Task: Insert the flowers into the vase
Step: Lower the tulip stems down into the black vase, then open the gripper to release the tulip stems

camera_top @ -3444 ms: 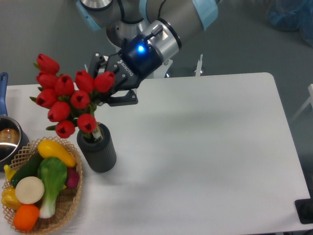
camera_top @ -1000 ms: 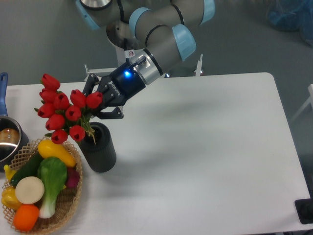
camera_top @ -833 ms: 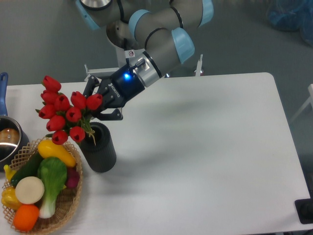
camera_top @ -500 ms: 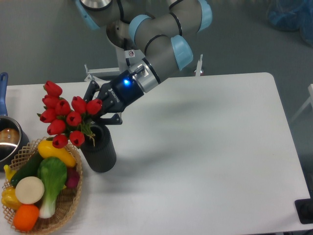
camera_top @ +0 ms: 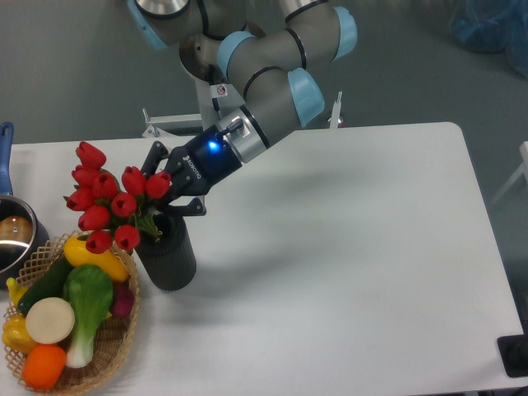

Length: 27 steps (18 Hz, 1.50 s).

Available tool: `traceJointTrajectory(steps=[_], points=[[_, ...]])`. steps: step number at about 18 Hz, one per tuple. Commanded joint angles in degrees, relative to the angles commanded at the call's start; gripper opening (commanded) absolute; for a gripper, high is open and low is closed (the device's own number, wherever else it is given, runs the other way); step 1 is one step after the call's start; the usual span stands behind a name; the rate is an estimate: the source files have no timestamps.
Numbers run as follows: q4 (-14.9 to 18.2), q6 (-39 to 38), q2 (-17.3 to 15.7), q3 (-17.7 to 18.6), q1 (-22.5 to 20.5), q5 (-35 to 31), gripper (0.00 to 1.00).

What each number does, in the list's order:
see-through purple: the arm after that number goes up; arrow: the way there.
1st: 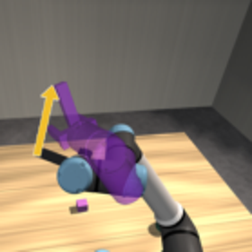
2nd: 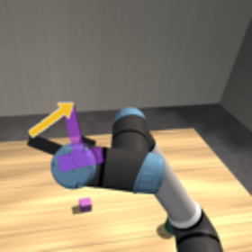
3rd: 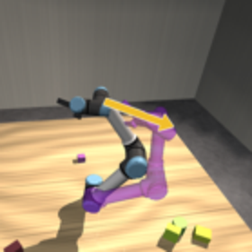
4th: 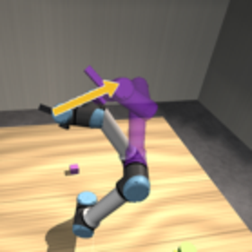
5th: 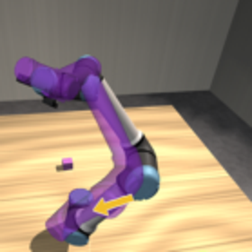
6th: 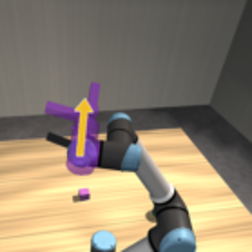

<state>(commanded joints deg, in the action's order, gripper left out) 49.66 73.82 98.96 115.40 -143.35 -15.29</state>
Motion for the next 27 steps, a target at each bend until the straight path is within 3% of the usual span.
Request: traceJointTrajectory(steps=[9,11,13,16,22,25,27], points=[[-0.09,2.73,0.61,2.38,0.0,-0.53,0.27],[-0.09,2.73,0.7,2.46,0.09,-0.53,0.37],[-0.09,2.73,0.88,2.64,0.09,-0.53,0.59],[-0.17,2.73,0.97,3.25,0.09,-0.62,0.71],[-0.09,2.73,0.62,3.17,-0.26,-0.53,0.78],[0.0,2.12,0.0,3.08,-0.79,-0.53,0.95],[0.0,2.2,-0.35,2.99,-1.14,-0.62,1.0]])
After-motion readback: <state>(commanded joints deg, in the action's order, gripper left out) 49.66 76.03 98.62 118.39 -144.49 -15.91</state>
